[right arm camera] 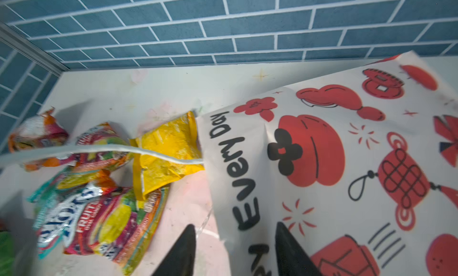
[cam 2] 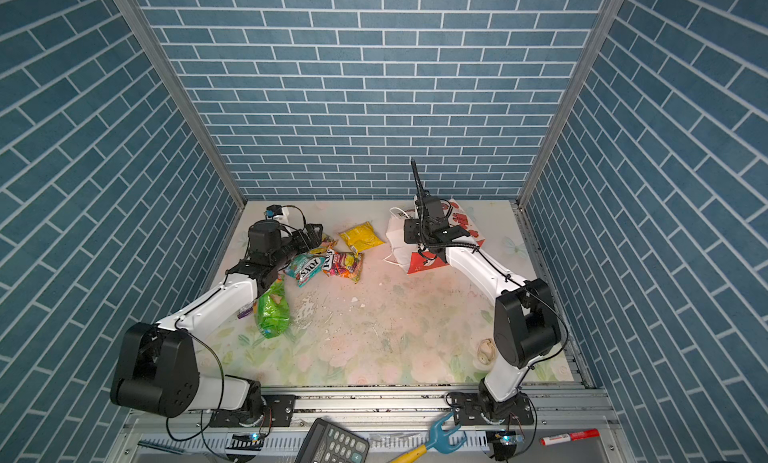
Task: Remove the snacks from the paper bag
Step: 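Set the empty bag upright on the table and release it with the right gripper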
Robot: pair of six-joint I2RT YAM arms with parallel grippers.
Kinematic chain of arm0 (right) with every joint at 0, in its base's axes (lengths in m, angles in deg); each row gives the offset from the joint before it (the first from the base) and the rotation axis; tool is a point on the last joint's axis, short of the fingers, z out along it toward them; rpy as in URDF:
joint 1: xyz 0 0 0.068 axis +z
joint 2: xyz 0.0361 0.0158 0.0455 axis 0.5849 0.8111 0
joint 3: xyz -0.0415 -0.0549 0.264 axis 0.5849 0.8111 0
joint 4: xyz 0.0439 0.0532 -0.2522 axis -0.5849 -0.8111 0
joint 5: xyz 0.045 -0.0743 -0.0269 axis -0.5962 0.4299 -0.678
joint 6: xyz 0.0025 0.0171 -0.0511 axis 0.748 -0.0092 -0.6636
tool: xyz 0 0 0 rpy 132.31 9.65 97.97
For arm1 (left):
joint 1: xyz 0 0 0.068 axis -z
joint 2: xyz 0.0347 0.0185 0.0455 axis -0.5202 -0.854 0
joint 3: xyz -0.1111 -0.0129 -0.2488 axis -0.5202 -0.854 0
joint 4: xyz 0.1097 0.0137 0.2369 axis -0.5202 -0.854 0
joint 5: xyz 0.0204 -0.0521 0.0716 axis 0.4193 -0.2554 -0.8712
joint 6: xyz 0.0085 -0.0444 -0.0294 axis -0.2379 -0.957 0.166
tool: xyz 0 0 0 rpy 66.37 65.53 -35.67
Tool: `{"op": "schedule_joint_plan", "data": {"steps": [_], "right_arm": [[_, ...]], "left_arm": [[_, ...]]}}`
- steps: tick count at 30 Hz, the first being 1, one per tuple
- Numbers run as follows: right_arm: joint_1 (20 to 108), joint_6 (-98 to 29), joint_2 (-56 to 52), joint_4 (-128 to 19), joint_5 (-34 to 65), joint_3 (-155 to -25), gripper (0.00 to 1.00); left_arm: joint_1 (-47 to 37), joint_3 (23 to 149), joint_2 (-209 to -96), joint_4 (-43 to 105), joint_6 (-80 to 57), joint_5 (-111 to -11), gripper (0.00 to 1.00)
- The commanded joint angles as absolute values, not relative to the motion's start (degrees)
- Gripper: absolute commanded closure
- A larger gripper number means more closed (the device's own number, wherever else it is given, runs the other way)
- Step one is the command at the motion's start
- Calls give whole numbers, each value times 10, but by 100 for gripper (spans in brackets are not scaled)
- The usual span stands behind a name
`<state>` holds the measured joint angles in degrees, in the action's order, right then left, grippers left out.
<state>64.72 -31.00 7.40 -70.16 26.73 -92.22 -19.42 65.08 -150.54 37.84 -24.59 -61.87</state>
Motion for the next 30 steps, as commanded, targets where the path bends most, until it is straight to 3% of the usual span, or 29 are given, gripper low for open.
{"op": "schedule_joint_plan", "data": {"steps": [1,5,14,17,23,27,30], "right_arm": [[648,-304,62,-721,237,-932,30],[651,-305,30,-715,234,-895,10],[654,-310,-64,-699,111,-808,9],[654,-307,-115,-680,111,-769,9],[653,-351,-194,-661,268,-697,7],[649,-378,-222,-607,416,-640,6],[632,-381,-230,-572,469,-618,5]], "left_arm": [[-195,657,-1494,361,-233,-623,0],[-195,661,-1493,356,-233,-622,0],[-196,657,-1493,362,-235,-621,0],[-195,653,-1493,370,-236,-620,0],[-195,636,-1467,387,-222,-620,0],[-195,602,-1415,396,-186,-680,0],[-195,576,-1367,396,-150,-721,0]]}}
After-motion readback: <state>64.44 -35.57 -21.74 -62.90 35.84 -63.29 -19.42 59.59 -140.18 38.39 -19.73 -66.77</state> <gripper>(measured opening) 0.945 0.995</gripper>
